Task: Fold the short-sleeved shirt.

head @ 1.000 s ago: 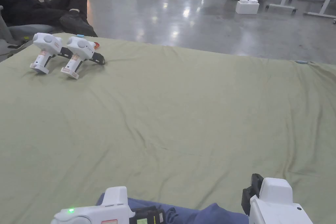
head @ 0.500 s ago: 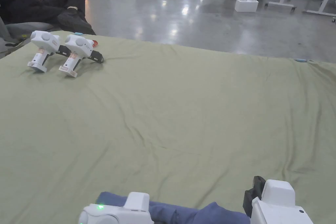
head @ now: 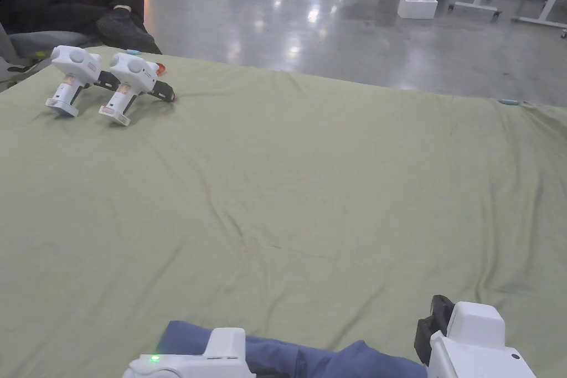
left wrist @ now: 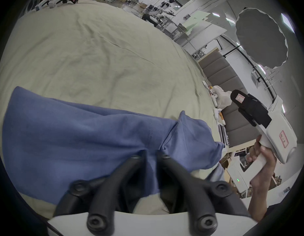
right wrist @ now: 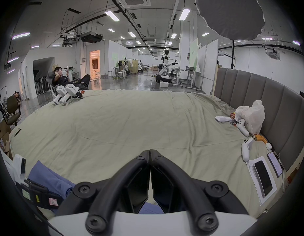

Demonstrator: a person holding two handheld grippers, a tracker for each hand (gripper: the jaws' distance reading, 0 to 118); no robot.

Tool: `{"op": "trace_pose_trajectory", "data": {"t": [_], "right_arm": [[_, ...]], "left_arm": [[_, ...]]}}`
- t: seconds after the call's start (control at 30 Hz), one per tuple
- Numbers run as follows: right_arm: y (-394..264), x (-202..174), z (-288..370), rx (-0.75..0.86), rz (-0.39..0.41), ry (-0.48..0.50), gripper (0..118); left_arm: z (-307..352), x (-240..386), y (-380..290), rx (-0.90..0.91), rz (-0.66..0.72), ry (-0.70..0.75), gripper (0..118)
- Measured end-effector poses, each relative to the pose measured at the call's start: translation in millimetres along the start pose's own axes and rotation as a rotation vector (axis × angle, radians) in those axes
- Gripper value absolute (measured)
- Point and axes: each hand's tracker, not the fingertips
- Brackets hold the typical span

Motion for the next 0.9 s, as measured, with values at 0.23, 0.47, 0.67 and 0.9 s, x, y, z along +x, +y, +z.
{"op": "trace_pose_trajectory", "data": {"t": [0.23,0.47,0.67,0.9], "right_arm": [[8.1,0.1,3.9,0.049,0.009,0.007,0],[13.3,-3.0,4.0,0.059,-0.013,0.012,0],[11.6,-7.7,7.2,0.058,0.003,0.004,0],[9.0,-10.6,7.7,0.042,-0.012,0.005,0]], "left_arm": [[78.7,-58.4,31.5,0.199,0.038,-0.064,73],[106.3,-138.5,48.7,0.198,0.185,-0.112,90],[84.4,-197.8,40.2,0.043,0.311,-0.166,89],[82.3,-171.3,26.8,0.038,0.322,-0.299,74]]}}
